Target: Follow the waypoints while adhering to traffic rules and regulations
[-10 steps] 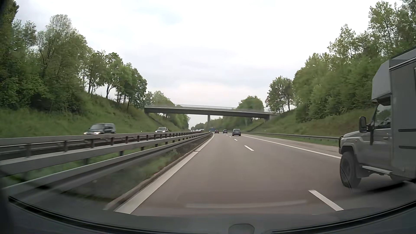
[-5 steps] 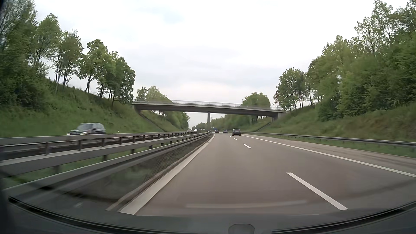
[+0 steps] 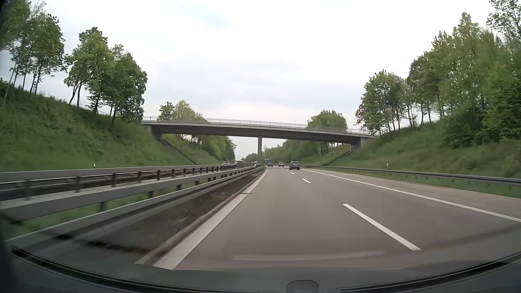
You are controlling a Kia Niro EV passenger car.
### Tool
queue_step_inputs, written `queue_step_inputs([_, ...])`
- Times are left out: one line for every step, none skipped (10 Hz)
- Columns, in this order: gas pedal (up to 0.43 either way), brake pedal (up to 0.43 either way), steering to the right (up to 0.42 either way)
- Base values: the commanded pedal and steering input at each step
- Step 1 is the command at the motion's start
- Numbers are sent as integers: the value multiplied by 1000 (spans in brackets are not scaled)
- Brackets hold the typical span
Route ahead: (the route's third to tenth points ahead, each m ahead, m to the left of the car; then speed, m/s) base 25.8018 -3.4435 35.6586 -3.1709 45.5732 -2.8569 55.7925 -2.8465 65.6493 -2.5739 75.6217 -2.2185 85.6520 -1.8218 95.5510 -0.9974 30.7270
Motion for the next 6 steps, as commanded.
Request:
queue_step_inputs([350, 0, 1])
queue_step_inputs([358, 0, 1])
queue_step_inputs([358, 0, 1])
queue_step_inputs([358, 0, 1])
queue_step_inputs([358, 0, 1])
queue_step_inputs([358, 0, 1])
